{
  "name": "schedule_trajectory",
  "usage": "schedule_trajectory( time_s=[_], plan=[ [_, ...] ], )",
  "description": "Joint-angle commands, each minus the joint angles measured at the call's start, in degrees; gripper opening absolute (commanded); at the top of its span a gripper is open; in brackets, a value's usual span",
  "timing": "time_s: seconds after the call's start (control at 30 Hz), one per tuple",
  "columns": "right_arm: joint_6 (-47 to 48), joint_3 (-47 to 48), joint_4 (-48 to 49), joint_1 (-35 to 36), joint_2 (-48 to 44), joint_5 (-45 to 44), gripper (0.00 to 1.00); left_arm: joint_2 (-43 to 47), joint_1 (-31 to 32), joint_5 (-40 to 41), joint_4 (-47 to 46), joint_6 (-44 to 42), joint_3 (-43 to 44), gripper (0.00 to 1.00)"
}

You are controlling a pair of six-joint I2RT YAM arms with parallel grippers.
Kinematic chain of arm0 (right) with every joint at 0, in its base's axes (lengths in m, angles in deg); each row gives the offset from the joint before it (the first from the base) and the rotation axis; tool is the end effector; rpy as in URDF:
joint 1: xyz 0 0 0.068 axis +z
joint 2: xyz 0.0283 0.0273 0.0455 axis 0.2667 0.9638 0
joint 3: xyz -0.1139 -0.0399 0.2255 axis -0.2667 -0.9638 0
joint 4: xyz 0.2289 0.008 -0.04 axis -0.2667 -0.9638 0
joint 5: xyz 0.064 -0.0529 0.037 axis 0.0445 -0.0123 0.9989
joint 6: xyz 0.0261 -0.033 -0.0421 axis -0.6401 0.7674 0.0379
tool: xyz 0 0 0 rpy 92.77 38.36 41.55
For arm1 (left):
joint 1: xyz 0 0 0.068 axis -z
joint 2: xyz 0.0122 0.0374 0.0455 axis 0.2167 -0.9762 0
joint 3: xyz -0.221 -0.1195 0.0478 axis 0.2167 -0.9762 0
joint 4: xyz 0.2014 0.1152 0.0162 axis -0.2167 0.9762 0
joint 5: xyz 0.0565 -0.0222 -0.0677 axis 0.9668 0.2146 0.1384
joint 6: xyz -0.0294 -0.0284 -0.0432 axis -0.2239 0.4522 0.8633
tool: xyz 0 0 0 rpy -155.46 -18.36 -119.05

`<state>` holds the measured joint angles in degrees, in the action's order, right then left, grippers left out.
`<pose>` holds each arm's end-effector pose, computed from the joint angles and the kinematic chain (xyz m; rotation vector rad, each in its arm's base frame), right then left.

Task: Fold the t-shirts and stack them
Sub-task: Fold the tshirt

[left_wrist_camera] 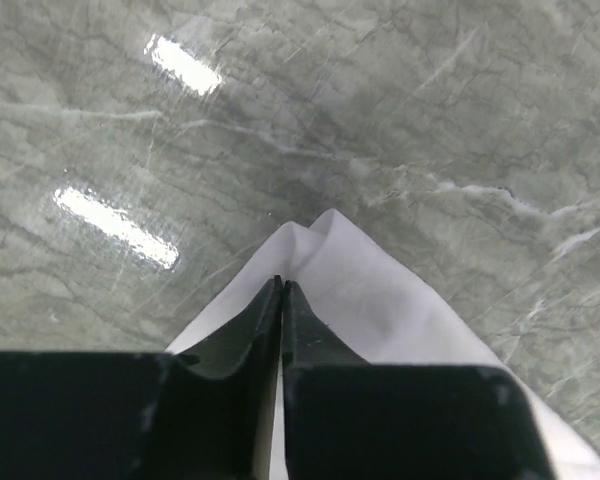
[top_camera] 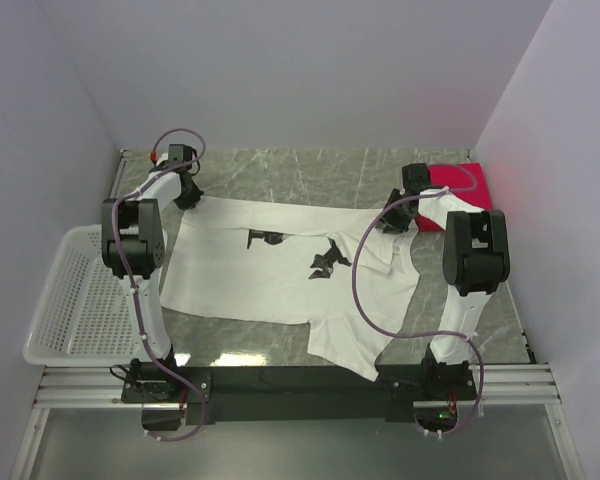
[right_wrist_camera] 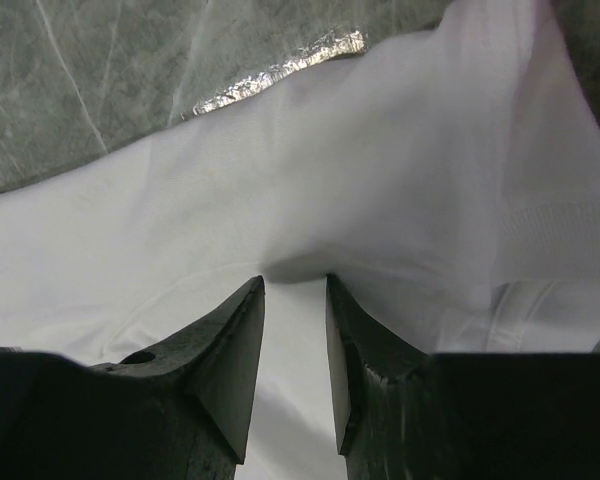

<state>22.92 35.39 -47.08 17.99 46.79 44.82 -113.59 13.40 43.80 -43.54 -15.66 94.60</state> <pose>0.3785 0.0242 0.1553 0.5806 2.6131 0.4220 0.4379 0.0041 0.1610 -0.9105 2.3573 0.0509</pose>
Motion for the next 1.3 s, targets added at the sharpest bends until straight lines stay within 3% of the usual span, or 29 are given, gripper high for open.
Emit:
schedule_trajectory(
  time_s=[0.0, 0.13, 0.53, 0.63, 0.73, 0.77, 0.87, 1.07, 1.27],
  plan=[
    [0.2, 1.6, -1.3, -0.9, 1.0, -1.5, 0.38, -1.3, -0.1, 1.0, -1.9, -3.2, 2.5, 0.08],
    [0.6, 1.8, -1.9, -0.9, 1.2, -2.5, 0.38, -1.1, -0.3, 2.5, -2.7, -6.5, 3.1, 0.01],
    [0.3, 3.2, -3.7, -0.9, 2.2, -3.7, 0.38, -3.5, -0.8, 3.9, -4.8, -11.4, 5.6, 0.01],
    [0.1, 1.9, -1.6, -0.9, 0.9, -2.3, 0.38, -2.2, -0.8, 3.1, -1.8, -9.4, 7.0, 0.07],
    [-1.2, 1.2, 1.2, -0.9, -0.8, -0.9, 0.38, 3.8, -0.8, 1.1, -3.9, -6.7, 2.8, 0.26],
    [-1.4, 1.1, 2.6, -0.9, -1.3, 0.2, 0.38, 5.4, -0.8, 1.1, -4.3, -6.2, 1.7, 0.37],
    [-2.8, 0.8, 4.3, -0.9, -2.6, 2.0, 0.38, 10.9, -0.4, 1.5, -4.9, -4.6, -1.2, 0.48],
    [-4.6, -1.0, 4.9, -0.9, -4.7, 1.7, 0.38, 15.3, 3.5, -1.6, -4.6, -2.4, -5.9, 0.46],
    [-3.6, -3.5, 3.7, -1.7, -7.9, -2.9, 0.38, 10.8, 5.1, -4.0, -5.1, -1.5, -8.7, 0.38]
  ],
)
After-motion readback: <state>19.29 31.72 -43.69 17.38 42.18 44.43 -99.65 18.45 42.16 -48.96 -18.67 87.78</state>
